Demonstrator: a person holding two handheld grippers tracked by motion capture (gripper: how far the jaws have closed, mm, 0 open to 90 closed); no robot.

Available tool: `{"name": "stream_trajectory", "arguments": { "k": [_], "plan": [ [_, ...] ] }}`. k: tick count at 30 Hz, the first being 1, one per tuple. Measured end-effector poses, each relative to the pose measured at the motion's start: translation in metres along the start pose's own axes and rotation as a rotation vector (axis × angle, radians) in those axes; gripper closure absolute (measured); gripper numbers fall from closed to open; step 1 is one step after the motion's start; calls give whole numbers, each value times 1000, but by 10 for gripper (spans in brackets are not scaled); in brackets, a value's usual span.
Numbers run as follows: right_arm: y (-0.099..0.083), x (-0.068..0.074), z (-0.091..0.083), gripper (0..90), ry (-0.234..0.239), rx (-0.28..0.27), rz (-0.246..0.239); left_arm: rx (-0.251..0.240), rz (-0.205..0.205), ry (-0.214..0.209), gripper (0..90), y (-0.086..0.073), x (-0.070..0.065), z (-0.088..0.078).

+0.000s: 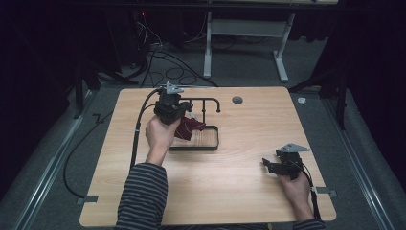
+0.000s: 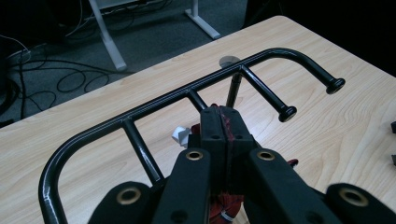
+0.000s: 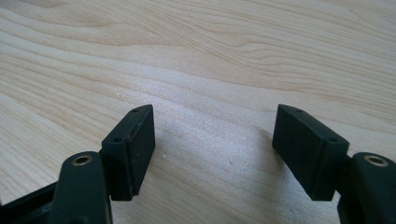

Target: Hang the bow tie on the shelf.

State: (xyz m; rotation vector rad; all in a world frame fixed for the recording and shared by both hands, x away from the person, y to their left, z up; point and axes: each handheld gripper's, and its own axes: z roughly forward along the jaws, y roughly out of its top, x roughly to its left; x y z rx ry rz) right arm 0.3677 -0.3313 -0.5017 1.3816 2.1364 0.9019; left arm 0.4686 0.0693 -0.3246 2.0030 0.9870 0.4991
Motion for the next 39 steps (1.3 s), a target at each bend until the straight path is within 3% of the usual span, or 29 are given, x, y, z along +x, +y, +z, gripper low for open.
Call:
{"name": "stream_trajectory", "arguments": {
  "k": [17, 39],
  "plan": [
    [0, 0, 0, 309, -1, 0, -1, -16, 22, 21, 787, -2, -3, -16],
    [0, 0, 0, 311, -2, 1, -1, -43, -13, 31, 730, -27, 13, -50]
  ]
}}
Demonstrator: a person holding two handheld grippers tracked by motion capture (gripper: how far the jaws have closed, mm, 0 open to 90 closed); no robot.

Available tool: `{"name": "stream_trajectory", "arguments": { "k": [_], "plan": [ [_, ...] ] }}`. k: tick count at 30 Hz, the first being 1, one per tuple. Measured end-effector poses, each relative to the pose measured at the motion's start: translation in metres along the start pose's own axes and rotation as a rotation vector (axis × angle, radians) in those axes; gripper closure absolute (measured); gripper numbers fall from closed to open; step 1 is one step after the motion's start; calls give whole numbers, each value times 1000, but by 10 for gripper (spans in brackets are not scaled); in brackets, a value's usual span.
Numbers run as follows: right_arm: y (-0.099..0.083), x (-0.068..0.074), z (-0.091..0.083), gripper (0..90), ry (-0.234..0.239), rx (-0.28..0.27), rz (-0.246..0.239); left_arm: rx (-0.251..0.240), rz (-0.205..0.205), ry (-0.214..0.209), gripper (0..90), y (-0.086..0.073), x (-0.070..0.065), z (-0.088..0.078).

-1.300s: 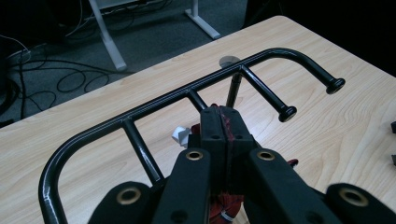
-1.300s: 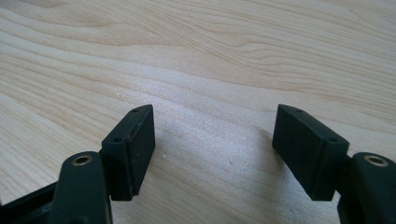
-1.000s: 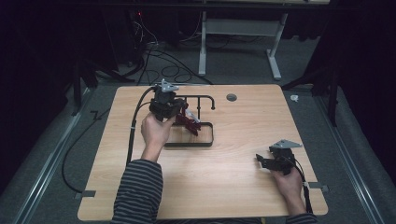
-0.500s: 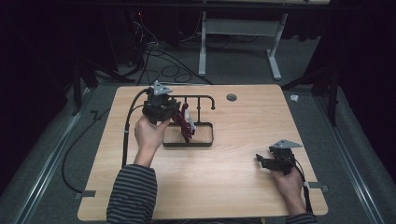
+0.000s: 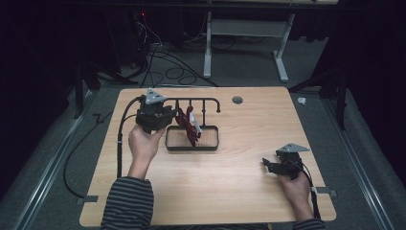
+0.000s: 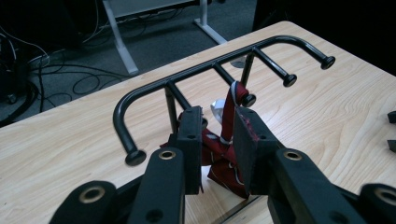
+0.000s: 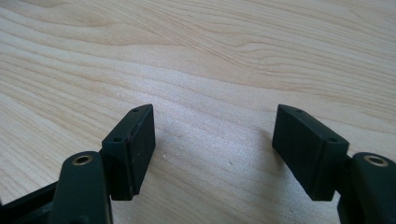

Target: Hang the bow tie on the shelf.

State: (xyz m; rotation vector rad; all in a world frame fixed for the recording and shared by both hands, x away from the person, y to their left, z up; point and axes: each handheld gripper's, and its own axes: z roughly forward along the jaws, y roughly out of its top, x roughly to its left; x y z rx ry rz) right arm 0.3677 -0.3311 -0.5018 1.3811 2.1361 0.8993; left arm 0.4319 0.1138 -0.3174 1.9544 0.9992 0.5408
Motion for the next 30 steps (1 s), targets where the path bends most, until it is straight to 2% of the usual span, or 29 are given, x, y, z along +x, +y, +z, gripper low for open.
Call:
{"name": "stream_trajectory", "arguments": {
  "k": [12, 30],
  "plan": [
    [0, 0, 0, 311, 0, 0, -1, -15, -29, 0, 705, -15, 7, -16],
    [0, 0, 0, 311, 0, 0, 1, -16, -28, 21, 685, -34, 8, -34]
  ]
}}
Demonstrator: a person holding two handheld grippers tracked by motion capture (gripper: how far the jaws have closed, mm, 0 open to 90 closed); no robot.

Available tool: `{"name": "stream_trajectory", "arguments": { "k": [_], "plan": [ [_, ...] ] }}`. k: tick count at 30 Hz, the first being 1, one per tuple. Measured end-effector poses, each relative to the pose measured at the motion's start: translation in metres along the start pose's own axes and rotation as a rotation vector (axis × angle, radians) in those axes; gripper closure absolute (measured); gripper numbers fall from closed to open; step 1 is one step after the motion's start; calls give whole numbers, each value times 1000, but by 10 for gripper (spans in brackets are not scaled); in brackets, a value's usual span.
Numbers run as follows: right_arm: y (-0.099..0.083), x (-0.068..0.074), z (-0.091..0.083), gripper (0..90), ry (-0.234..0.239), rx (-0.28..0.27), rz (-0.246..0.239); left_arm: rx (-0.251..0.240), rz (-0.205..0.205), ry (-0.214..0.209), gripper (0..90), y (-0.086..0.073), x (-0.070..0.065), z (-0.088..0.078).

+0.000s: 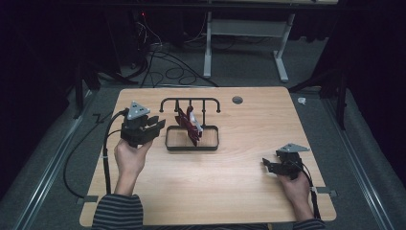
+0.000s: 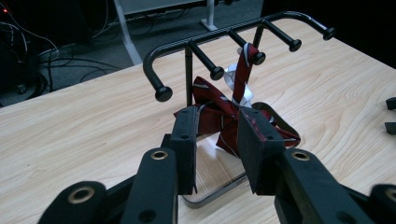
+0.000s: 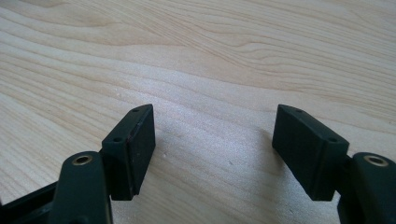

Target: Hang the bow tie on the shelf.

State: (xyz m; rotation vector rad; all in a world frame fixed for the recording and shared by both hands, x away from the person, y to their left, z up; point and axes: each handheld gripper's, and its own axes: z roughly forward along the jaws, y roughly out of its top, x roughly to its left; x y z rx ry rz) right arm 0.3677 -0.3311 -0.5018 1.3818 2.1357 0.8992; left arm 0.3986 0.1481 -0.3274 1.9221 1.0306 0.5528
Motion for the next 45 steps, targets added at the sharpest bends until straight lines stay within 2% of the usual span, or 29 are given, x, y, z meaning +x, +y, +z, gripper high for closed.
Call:
{"name": "stream_trajectory", "arguments": {
  "k": [17, 22, 45],
  "plan": [
    [0, 0, 0, 311, 0, 0, -1, -19, -42, 22, 679, -19, 13, -19],
    [0, 0, 0, 311, 0, 0, -1, -21, -40, 29, 679, -23, 13, -23],
    [0, 0, 0, 311, 0, 0, -1, -23, -77, 48, 670, -48, 23, -35]
  ]
}}
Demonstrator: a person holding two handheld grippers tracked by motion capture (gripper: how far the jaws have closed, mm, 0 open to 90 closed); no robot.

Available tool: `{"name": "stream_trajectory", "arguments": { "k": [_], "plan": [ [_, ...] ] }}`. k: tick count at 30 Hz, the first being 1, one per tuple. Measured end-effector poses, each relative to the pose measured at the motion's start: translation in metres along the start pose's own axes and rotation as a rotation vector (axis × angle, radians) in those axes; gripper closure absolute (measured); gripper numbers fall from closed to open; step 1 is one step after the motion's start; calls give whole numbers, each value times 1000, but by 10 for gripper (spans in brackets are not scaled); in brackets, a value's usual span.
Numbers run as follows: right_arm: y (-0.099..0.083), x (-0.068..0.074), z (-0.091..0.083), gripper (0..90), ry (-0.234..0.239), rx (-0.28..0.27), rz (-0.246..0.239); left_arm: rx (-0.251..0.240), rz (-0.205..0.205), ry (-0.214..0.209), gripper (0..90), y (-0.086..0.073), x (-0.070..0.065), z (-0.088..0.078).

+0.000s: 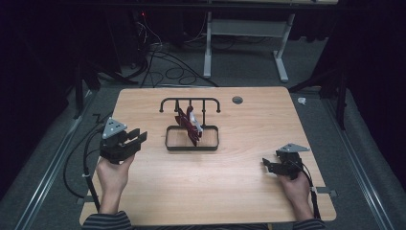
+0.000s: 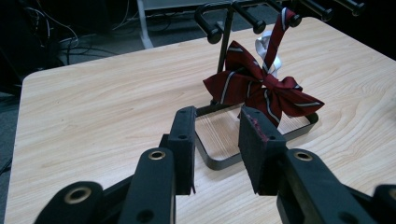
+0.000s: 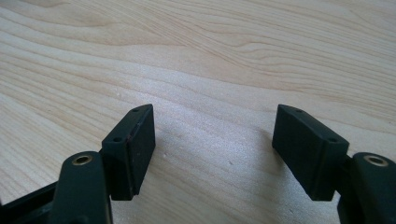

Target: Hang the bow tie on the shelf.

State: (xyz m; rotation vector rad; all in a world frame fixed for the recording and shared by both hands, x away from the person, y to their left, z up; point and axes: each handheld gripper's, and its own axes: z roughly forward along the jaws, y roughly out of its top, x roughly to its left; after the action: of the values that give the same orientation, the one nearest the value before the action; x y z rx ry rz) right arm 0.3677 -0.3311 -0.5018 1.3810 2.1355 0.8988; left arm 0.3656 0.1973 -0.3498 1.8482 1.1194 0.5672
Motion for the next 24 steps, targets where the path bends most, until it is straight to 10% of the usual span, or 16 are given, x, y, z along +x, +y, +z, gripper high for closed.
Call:
{"name": "stream_trajectory", "arguments": {
  "k": [24],
  "plan": [
    [0, 0, 0, 311, 0, 0, 1, 20, -54, -7, 633, -25, 8, 1]
  ]
}}
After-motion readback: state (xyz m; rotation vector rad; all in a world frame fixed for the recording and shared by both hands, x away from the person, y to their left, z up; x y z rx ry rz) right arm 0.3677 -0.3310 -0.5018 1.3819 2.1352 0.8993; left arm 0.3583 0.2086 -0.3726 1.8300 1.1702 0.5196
